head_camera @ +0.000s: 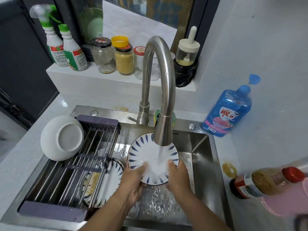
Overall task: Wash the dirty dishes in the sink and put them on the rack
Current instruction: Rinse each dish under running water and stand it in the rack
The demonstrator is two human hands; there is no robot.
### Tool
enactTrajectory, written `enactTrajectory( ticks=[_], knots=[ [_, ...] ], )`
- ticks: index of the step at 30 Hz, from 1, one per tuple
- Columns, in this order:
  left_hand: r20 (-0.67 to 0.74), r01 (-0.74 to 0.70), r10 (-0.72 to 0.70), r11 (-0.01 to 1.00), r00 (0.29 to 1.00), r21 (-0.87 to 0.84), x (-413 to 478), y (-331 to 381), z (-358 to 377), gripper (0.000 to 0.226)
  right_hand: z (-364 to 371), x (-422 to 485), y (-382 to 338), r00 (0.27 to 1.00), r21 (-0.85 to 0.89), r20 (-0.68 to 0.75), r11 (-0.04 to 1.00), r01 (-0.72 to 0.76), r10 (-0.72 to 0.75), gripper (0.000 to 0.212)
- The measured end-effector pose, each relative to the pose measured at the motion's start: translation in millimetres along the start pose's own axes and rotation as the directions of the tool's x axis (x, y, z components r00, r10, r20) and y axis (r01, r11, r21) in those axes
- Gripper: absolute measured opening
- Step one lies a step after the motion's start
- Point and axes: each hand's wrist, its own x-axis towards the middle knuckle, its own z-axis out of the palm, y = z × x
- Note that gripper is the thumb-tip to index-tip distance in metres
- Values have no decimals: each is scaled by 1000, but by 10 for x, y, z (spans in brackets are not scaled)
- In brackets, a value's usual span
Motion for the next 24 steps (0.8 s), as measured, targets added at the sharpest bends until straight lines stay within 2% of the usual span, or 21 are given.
enactTrajectory(
  ticks=[3,6,8,11,13,15,16,18,20,22,24],
  knots=[
    [63,-54,50,997,997,59,-237,-289,56,41,192,-147,91,994,115,-86,991,-63,73,14],
    [23,-151,150,975,988,163,-236,-428,-12,62,332,-241,212,983,214,-21,961,-174,183,16],
    [8,-166,169,961,986,222,-206,-309,-94,62,321,-172,285,985,134,30,976,-175,172,22],
    [47,-128,119,920,992,370,-206,40,-199,52,176,53,227,990,-33,70,993,-117,119,25],
    [86,-99,65,863,994,496,-211,310,-250,42,57,216,108,986,-134,155,990,-36,57,25],
    [112,-80,12,780,994,621,-247,518,-239,32,-23,332,51,967,-137,254,990,19,16,27],
    [113,-82,13,764,994,640,-271,562,-215,27,-32,359,64,958,-117,285,993,12,22,26],
    [94,-112,71,805,993,583,-351,518,-151,26,19,306,141,962,-24,264,998,-58,62,25],
    [68,-161,148,837,987,523,-457,290,-85,39,154,160,231,979,106,163,984,-144,125,26],
    [65,-254,260,810,963,529,-532,12,-55,56,314,-16,260,966,267,105,929,-257,237,26],
    [46,-320,350,787,936,527,-522,-177,-64,69,441,-171,268,952,383,90,872,-304,293,27]
  ],
)
